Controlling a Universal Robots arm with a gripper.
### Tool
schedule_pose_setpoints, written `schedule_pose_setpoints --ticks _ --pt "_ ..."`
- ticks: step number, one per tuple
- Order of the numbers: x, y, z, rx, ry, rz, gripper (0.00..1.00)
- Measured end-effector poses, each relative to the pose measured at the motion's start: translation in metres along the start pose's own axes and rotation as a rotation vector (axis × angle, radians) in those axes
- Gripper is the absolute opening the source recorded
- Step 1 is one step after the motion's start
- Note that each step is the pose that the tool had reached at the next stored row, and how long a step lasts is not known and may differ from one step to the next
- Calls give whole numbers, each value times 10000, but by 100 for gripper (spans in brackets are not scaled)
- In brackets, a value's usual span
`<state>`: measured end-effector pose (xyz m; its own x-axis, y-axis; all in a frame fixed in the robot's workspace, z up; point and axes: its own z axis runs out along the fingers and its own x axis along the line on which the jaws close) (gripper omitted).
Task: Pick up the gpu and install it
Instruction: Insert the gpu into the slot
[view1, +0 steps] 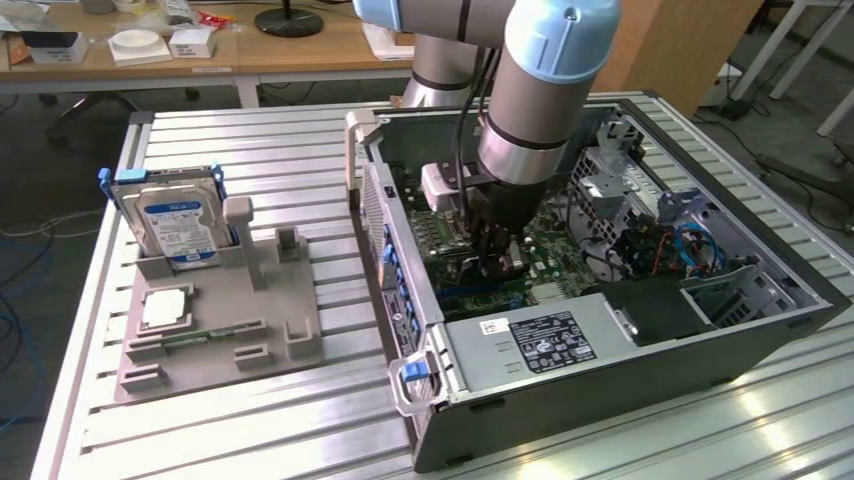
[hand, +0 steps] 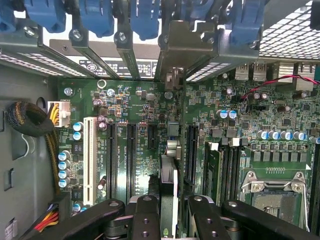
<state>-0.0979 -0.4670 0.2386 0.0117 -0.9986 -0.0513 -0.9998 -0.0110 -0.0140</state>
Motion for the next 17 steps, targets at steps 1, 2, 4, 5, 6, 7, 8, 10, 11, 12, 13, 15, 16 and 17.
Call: schedule_pose_setpoints --ticks 1,2,4,5,6,7,8,10,11,12,13,15,16,17 --pt "0 0 1 0 0 0 27" --pt "0 0 9 2 -4 0 27" --pt "2 0 29 0 1 0 27" --pt "2 0 36 -1 2 0 27" --pt "2 1 37 -3 3 0 27" --pt "2 1 37 -4 3 0 27" --pt "2 1 37 -4 3 0 27" --pt "2 1 39 -3 2 0 27" --pt "2 1 39 -3 1 0 27" --pt "2 1 39 -2 1 0 27" --pt "2 1 39 -3 0 0 27" --pt "2 1 39 -3 1 0 27" --pt "2 1 39 -3 0 0 27" --pt "2 1 41 -3 1 0 27"
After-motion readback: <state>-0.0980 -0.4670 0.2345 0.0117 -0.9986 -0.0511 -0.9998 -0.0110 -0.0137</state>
